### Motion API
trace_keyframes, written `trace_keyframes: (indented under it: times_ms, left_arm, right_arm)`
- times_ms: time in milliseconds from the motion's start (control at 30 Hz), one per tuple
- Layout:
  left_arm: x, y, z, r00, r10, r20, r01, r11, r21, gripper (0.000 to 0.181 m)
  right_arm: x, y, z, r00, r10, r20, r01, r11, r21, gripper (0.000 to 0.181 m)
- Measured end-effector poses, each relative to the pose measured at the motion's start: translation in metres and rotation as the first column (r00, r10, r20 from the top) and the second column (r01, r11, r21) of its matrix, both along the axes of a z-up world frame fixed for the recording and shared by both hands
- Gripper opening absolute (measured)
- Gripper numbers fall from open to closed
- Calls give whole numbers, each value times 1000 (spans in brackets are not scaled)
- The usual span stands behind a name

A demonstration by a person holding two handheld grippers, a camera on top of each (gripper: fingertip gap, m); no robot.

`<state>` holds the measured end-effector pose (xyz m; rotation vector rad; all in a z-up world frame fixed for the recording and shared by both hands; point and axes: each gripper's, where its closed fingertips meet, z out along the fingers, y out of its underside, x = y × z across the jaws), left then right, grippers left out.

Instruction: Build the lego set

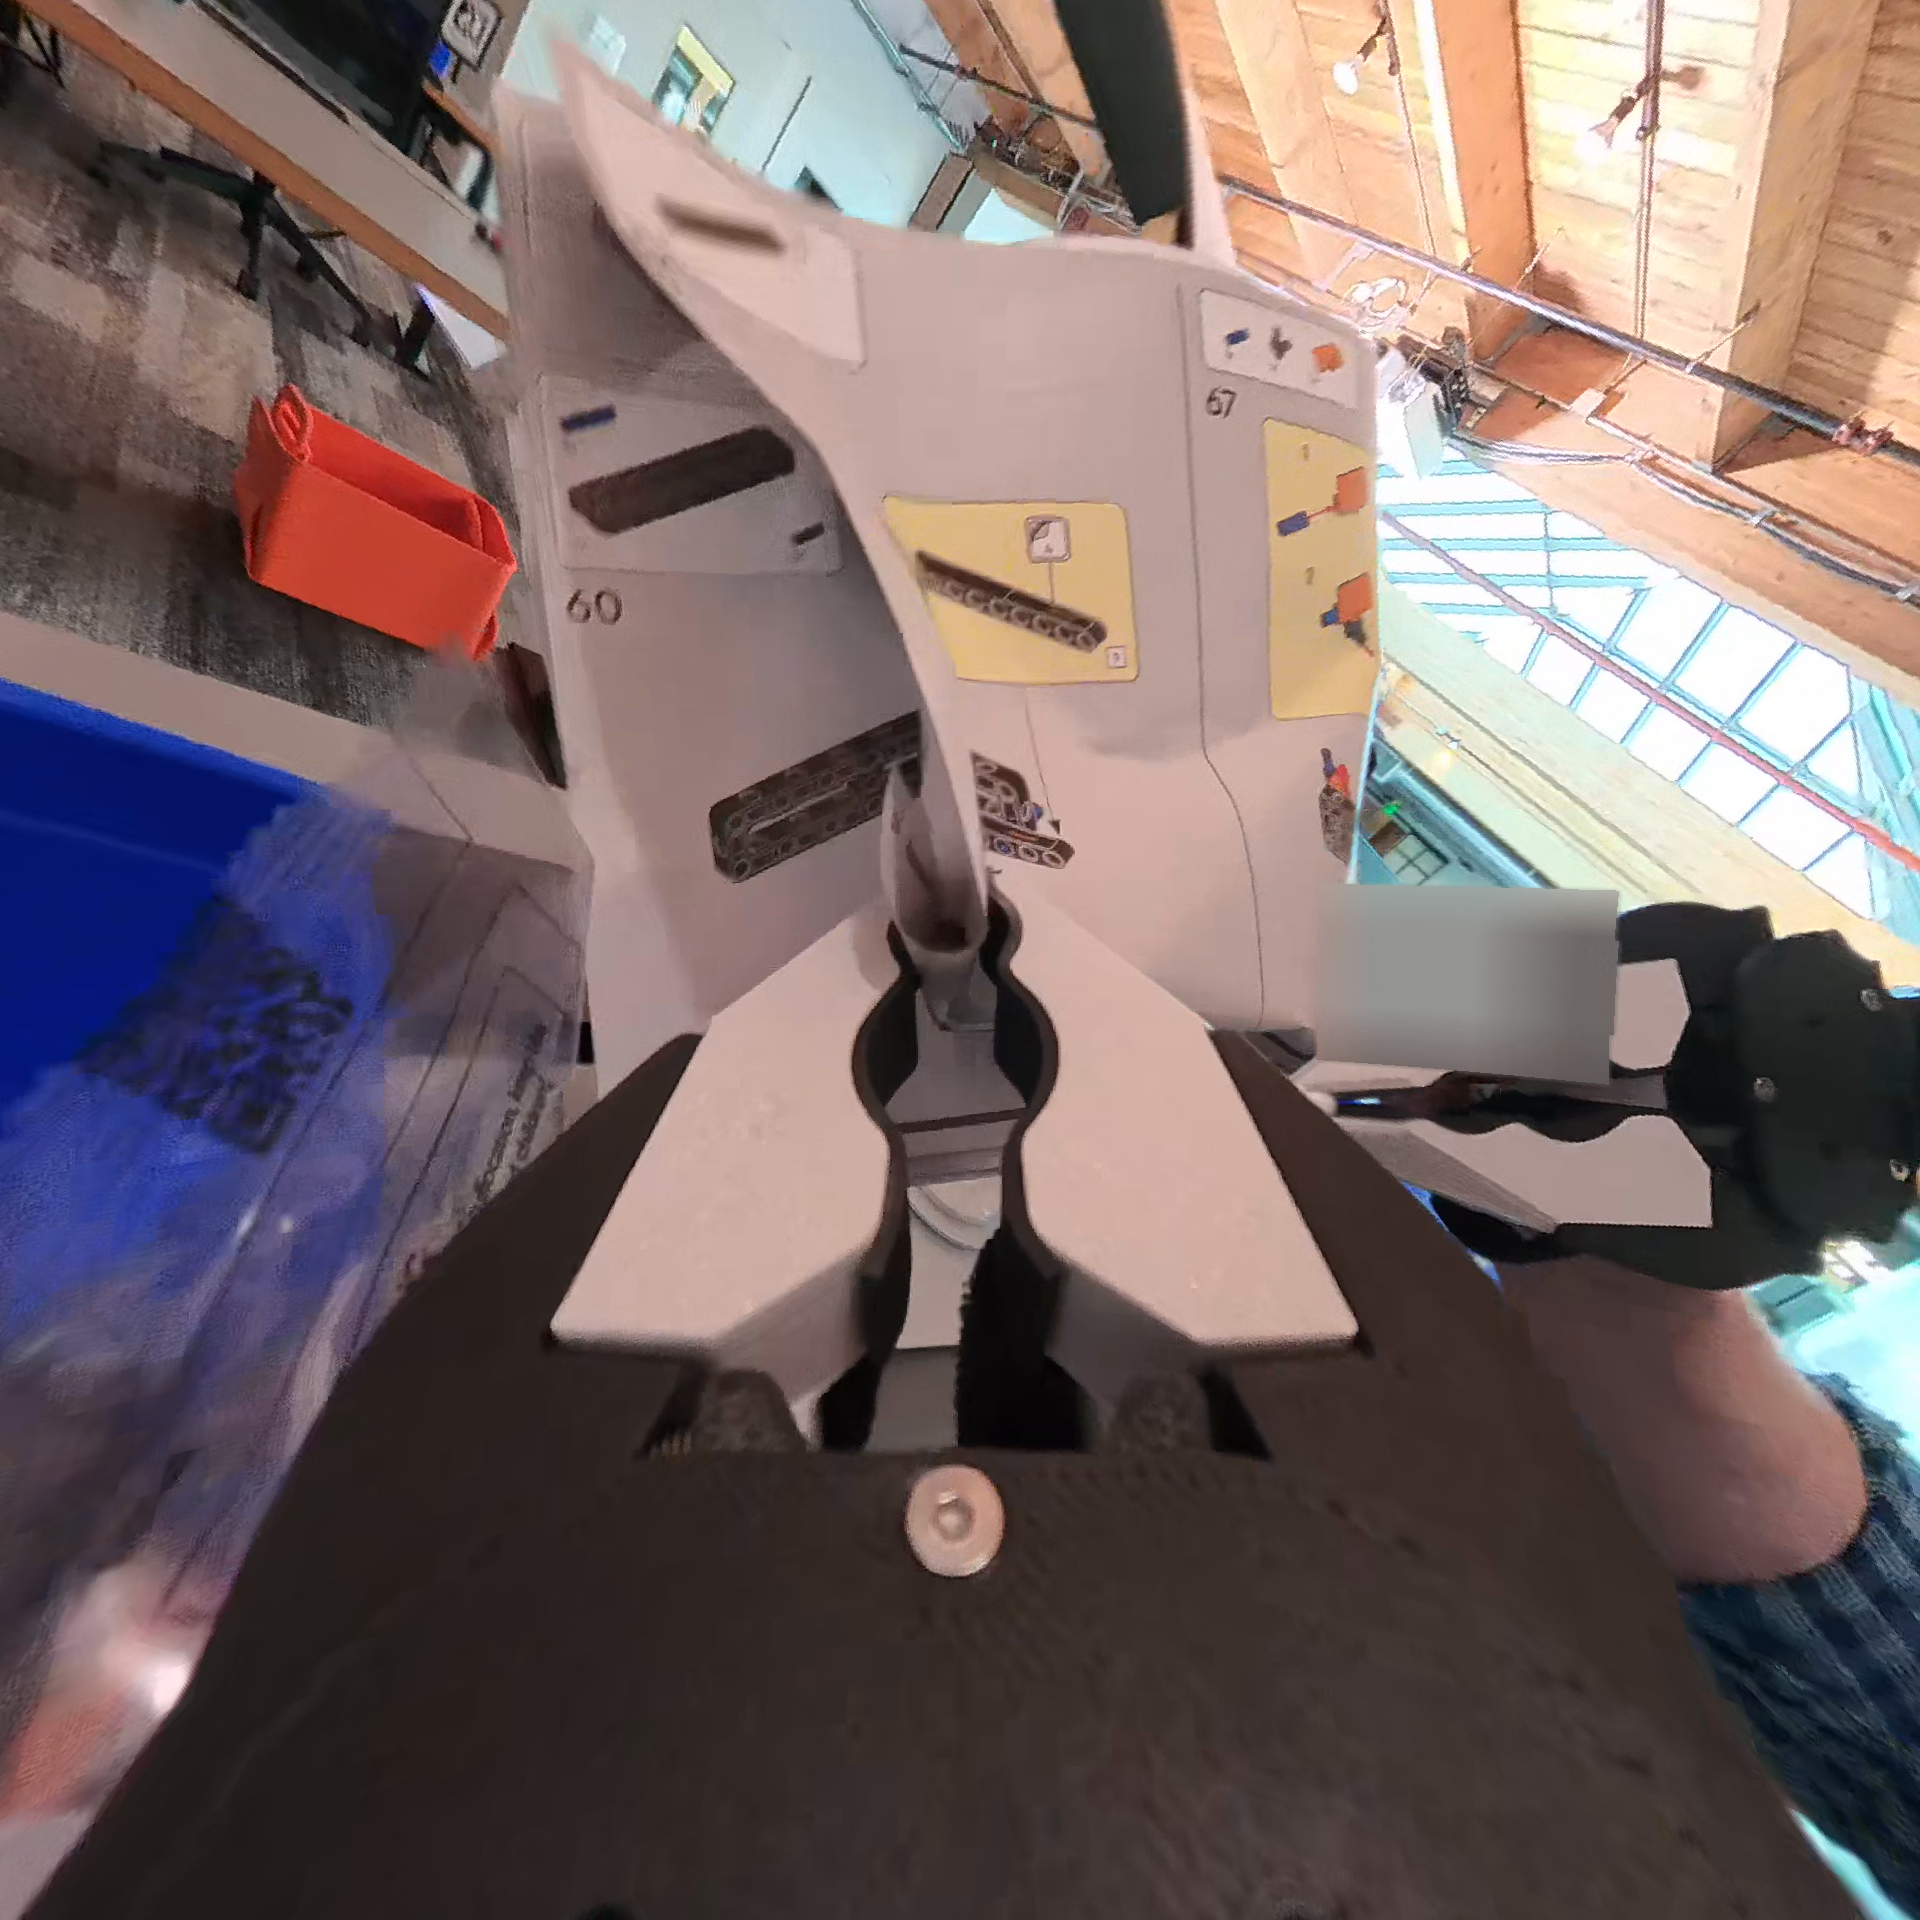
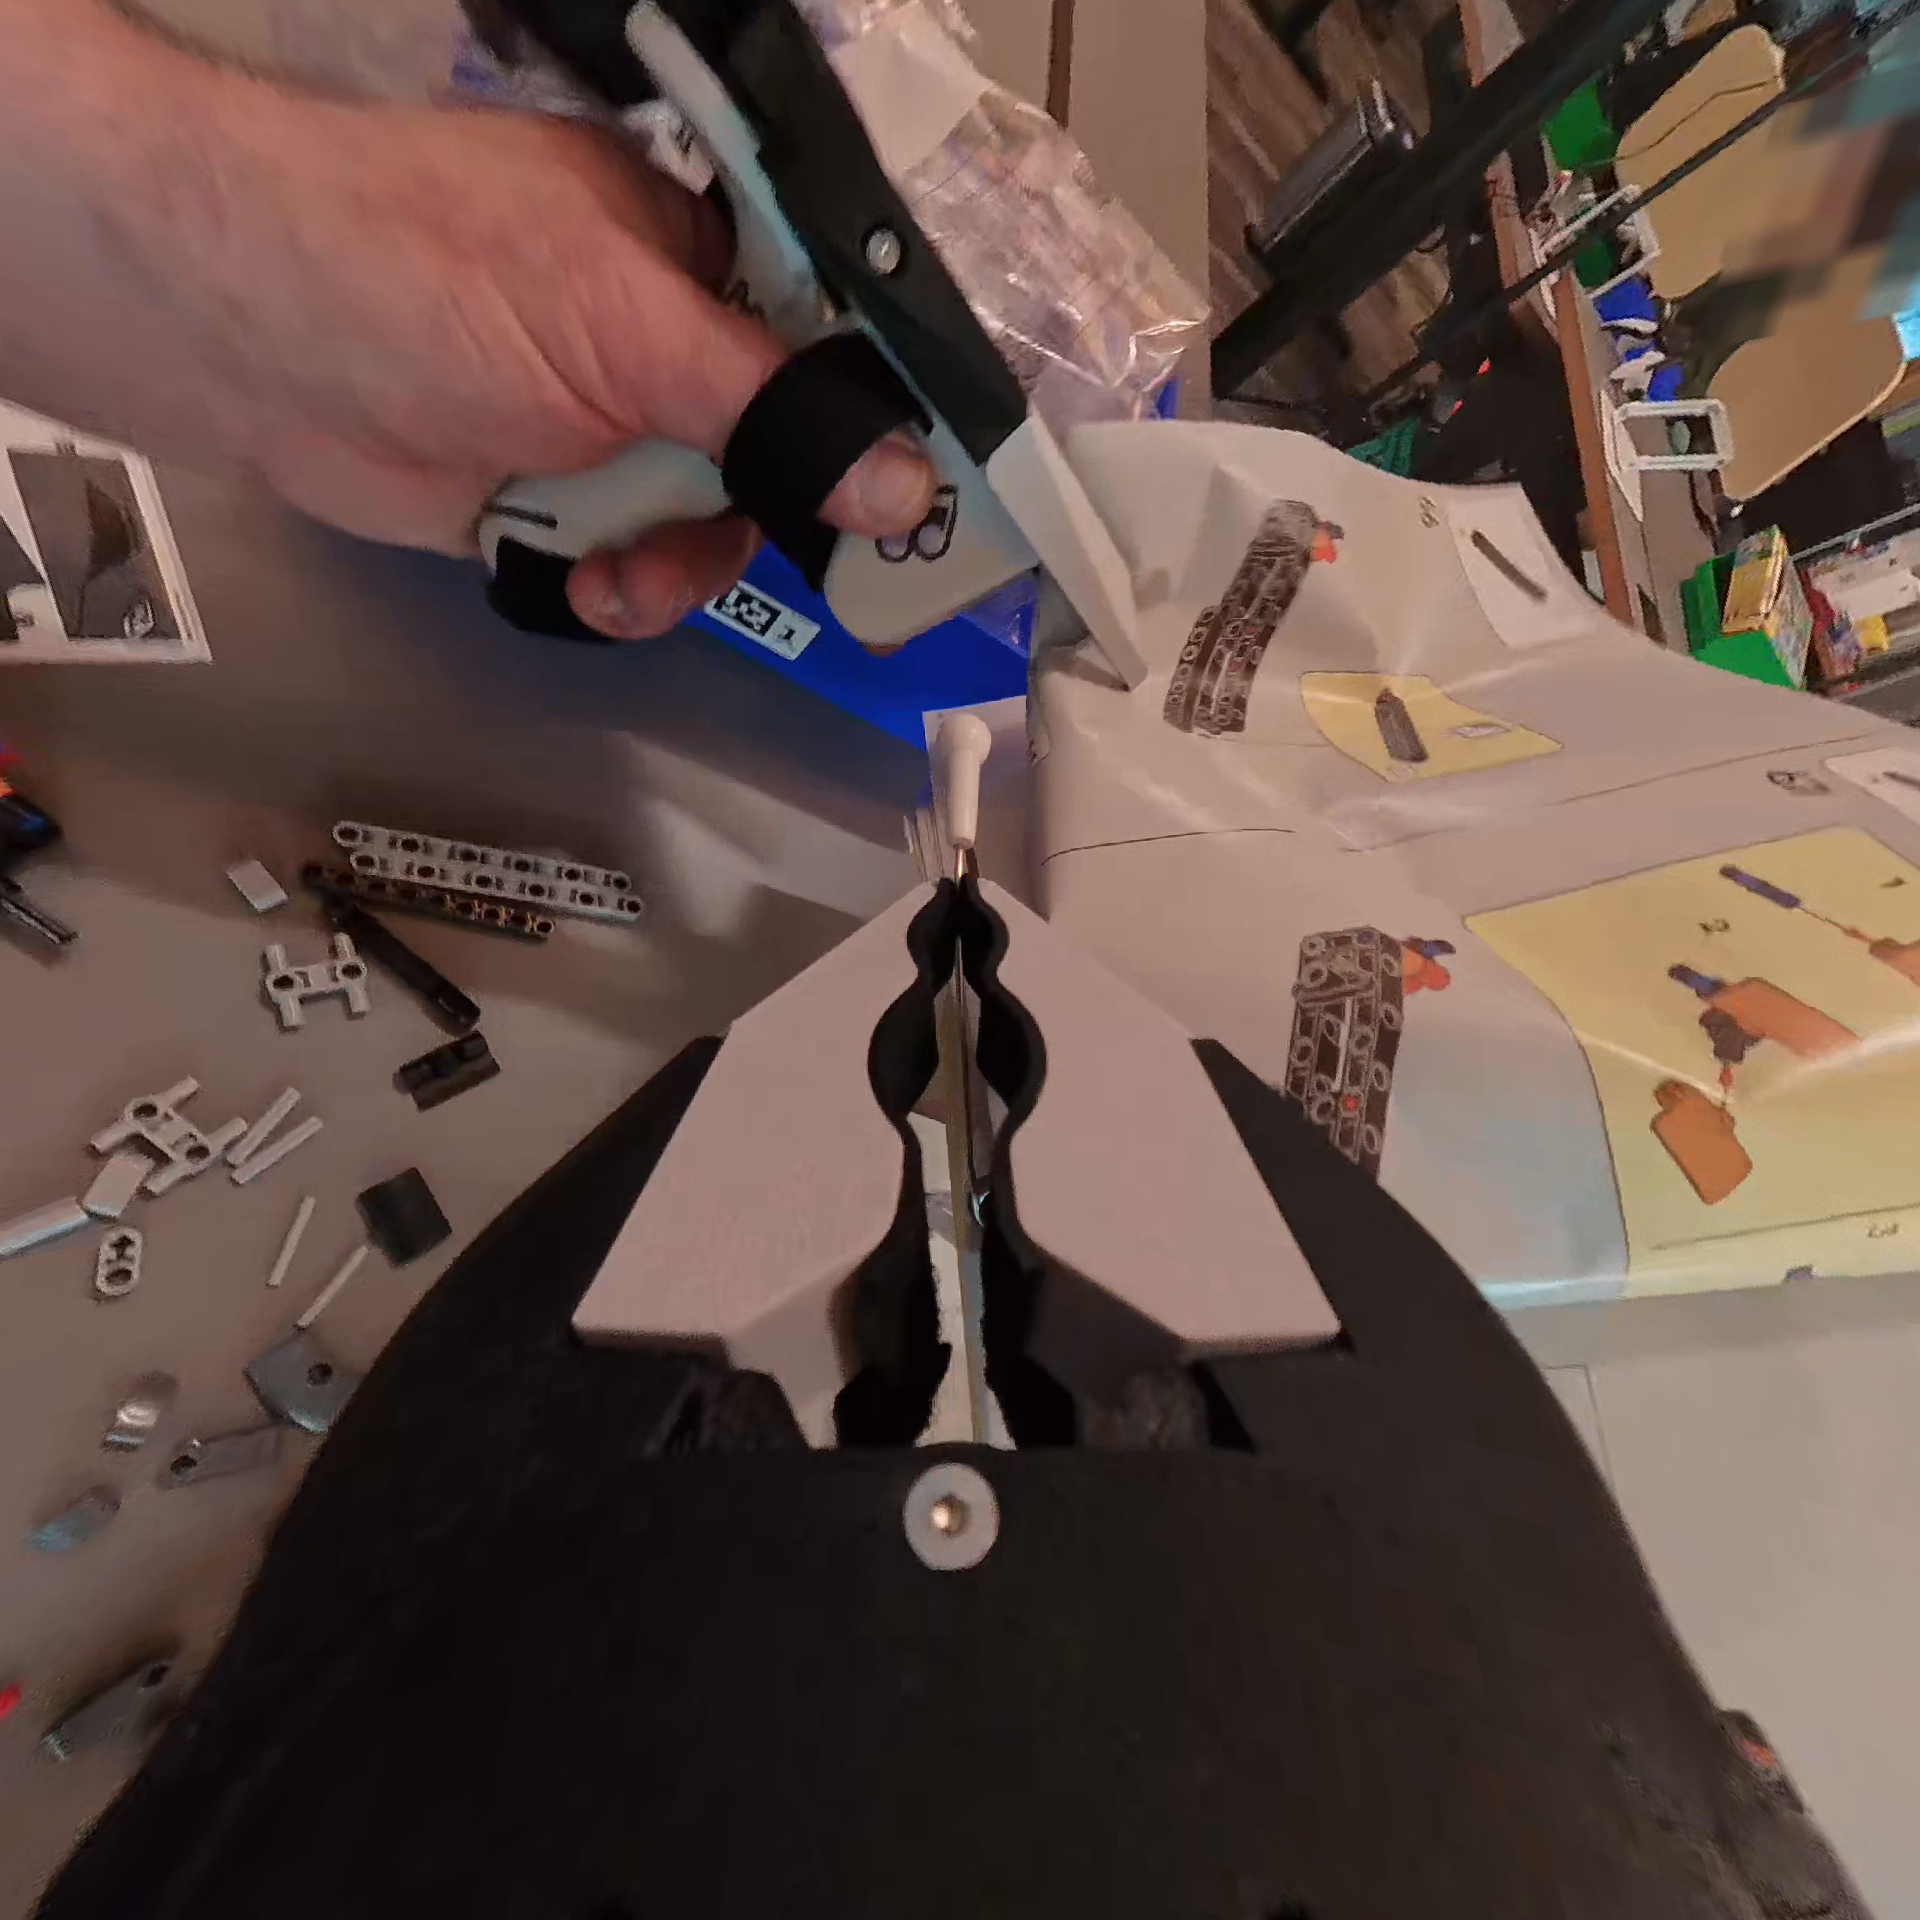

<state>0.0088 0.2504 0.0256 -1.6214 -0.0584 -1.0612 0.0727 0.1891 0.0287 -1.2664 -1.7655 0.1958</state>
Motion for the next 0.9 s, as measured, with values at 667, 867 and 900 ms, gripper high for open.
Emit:
trace_keyframes:
  times_ms: [667,867,900]
  left_arm:
    - [5,-23,-32,997,-2,-71,-12,982,-187,16]
    - [17,-52,-27,988,-73,-137,47,982,-183,9]
    - [20,-57,-21,980,-72,-184,43,987,-157,8]
  right_arm:
    - [8,40,18,886,-432,-167,418,902,-110,0]
    - [8,37,18,886,-432,-169,408,899,-160,0]
    - [8,34,19,894,-415,-167,395,908,-140,0]
